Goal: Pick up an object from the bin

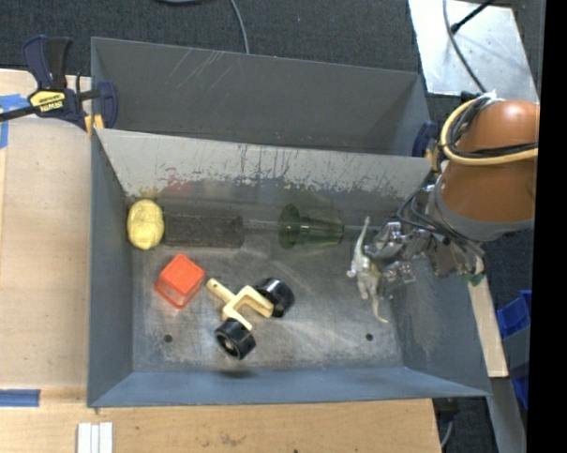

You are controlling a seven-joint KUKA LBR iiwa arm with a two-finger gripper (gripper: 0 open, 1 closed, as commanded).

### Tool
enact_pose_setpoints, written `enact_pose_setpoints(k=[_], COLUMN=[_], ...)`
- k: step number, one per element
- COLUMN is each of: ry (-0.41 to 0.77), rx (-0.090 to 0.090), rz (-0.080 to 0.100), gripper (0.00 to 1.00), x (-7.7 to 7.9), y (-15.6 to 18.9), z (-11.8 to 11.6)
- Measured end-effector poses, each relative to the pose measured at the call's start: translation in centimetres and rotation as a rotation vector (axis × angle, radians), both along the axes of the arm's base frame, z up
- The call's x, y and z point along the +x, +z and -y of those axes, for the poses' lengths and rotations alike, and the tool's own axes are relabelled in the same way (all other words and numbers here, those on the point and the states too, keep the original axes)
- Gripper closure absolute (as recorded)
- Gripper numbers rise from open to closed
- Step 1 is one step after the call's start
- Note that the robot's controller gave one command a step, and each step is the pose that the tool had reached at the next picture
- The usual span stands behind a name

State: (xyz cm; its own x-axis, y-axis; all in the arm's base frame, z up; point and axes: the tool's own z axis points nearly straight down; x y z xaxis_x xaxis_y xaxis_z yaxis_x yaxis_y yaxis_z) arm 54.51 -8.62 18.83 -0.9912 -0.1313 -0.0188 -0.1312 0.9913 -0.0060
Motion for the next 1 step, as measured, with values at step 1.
enact_pose_setpoints(k=[1], ry=[0.083], rx=[0.004], rz=[-0.032], gripper=[1.00], x=[1.01], y=[-0.14], z=[-1.55])
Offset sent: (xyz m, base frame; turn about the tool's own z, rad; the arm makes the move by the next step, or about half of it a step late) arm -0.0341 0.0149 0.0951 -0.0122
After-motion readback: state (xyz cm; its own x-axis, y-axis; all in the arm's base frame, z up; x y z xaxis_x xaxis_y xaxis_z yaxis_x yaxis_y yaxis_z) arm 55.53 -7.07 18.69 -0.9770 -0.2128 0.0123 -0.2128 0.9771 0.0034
